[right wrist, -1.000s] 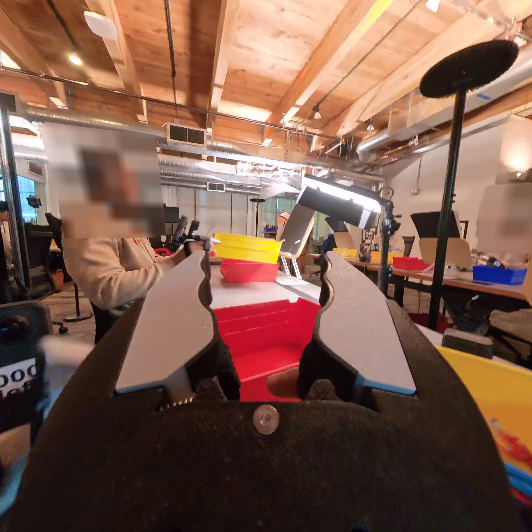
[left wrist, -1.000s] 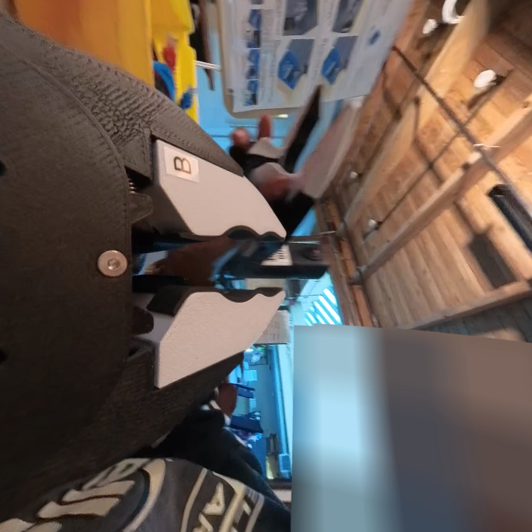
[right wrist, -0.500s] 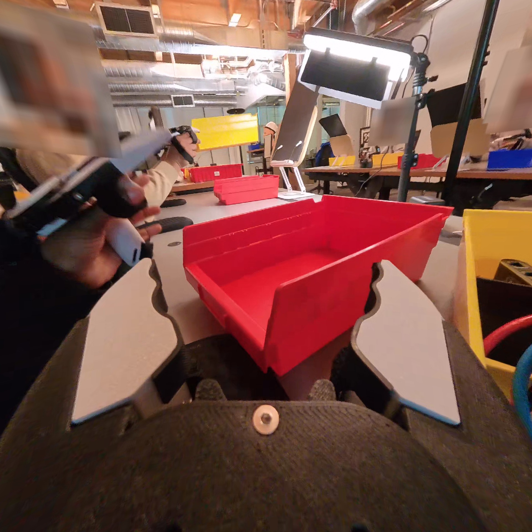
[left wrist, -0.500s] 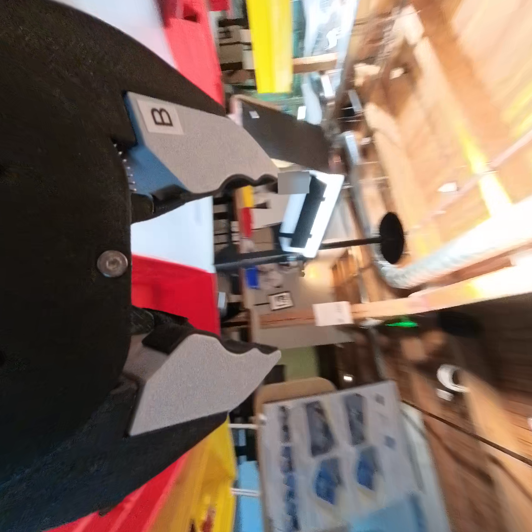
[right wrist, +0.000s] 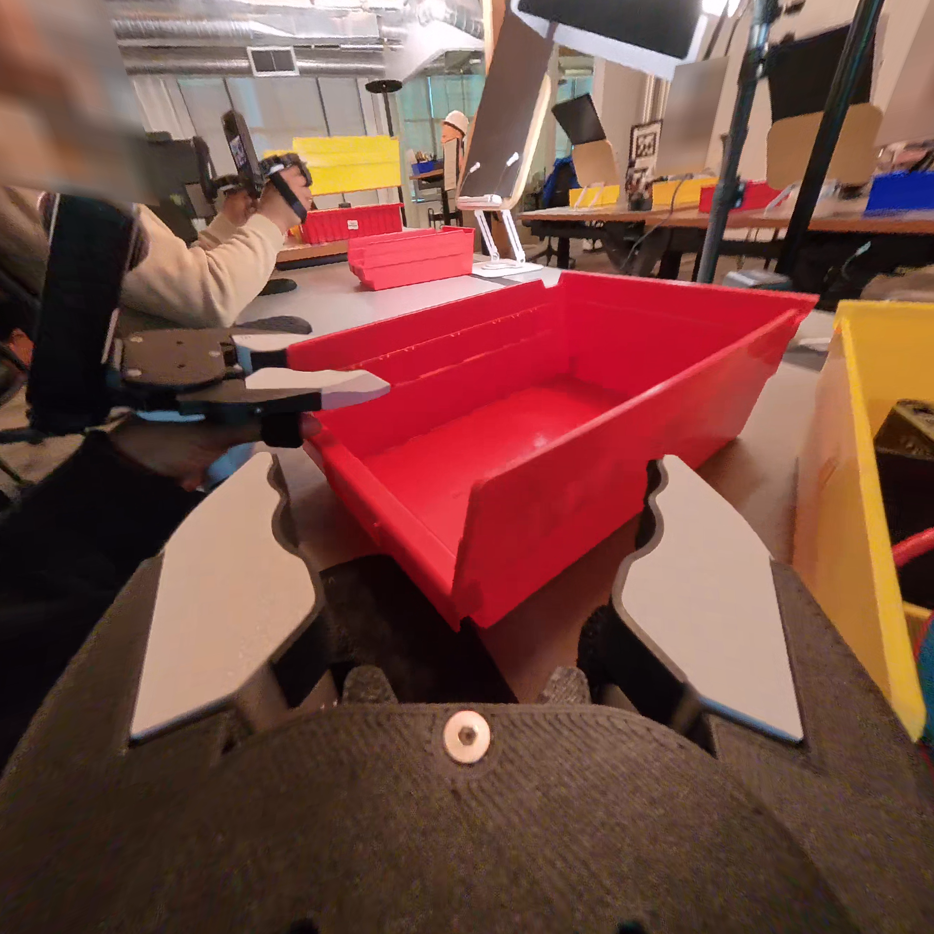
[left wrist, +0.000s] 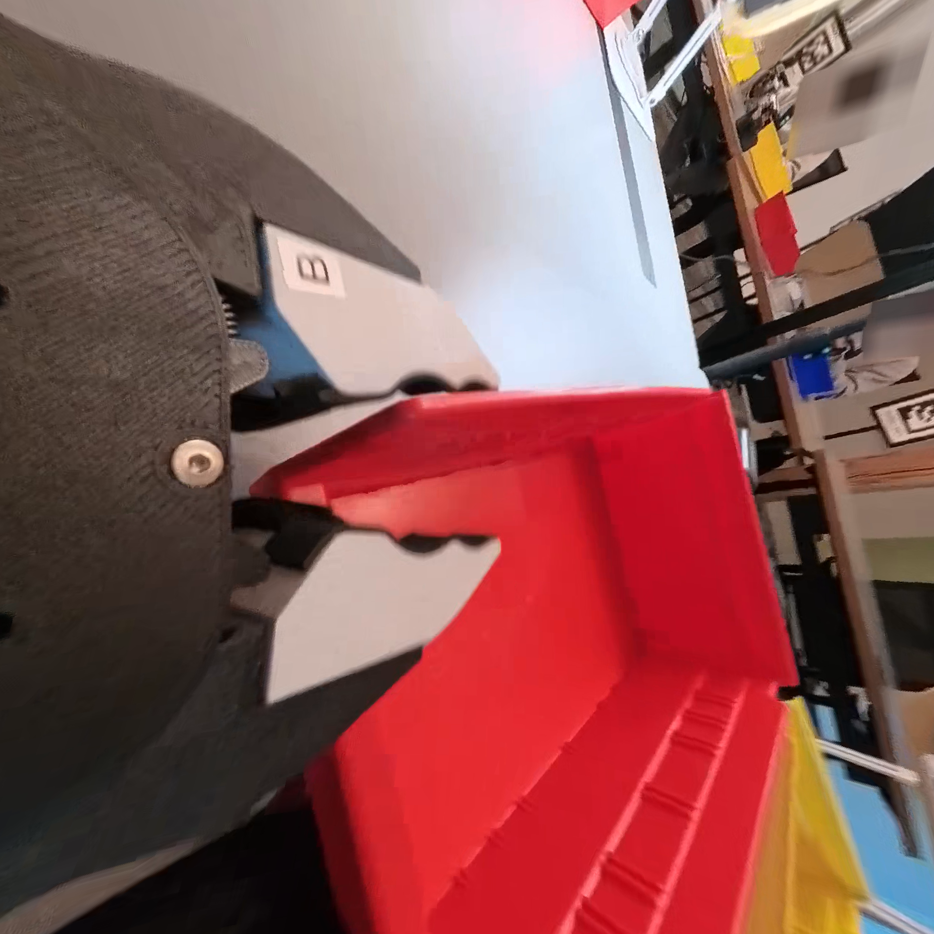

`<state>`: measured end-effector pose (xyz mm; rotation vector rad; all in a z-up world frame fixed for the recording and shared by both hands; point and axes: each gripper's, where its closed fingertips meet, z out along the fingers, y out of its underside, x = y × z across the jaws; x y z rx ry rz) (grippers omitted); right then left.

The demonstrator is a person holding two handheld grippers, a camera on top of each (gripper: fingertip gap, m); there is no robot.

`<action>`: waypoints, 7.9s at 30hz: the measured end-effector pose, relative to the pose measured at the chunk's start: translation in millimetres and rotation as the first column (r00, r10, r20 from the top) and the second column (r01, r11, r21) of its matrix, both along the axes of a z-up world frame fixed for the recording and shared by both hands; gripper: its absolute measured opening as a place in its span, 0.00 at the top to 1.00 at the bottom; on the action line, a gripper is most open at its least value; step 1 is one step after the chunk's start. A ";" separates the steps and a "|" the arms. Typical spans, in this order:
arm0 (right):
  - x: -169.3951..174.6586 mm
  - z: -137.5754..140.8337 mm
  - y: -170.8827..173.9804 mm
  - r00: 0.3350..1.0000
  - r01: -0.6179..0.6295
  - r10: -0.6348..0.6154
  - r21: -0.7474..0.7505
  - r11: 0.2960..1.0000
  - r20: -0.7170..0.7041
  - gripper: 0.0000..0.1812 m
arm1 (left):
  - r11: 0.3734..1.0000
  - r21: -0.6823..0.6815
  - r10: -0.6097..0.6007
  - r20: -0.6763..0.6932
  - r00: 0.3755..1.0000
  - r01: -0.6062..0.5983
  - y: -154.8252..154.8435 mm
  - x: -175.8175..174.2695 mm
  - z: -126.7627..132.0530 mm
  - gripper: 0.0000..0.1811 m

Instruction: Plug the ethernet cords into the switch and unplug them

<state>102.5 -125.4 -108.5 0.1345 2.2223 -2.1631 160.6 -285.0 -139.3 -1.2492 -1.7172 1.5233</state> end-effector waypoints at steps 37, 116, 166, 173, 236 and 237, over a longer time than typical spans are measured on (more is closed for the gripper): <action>-34.8 139.1 167.5 0.576 0.245 -0.489 -0.433 0.868 -0.655 0.89 | 0.823 -0.536 -0.300 -0.692 0.657 -0.188 196.3 35.9 187.4 0.94; -120.6 -18.9 348.9 0.523 0.487 -0.301 -0.010 0.873 -0.798 0.77 | 0.795 -0.107 -0.526 0.368 0.767 0.597 282.2 -149.1 -14.8 0.57; -83.3 33.5 336.9 0.793 0.178 -0.342 -0.345 0.922 -0.504 0.71 | 0.725 -0.354 -0.530 -0.835 0.150 0.590 236.0 -45.9 146.2 0.69; -78.3 26.8 332.1 0.800 0.138 -0.286 -0.303 0.943 -0.528 0.76 | 0.465 -0.418 -0.883 -0.154 0.444 0.780 325.4 -115.2 45.6 0.72; -62.9 -60.1 287.5 0.317 0.266 0.085 0.175 0.948 -0.945 0.91 | 0.896 0.426 -0.271 0.308 0.912 0.123 18.6 -199.5 62.4 0.53; -62.7 -59.9 287.6 0.316 0.266 0.084 0.173 0.948 -0.945 0.91 | 0.894 0.444 -0.226 0.347 0.910 0.053 7.2 -200.1 49.4 0.54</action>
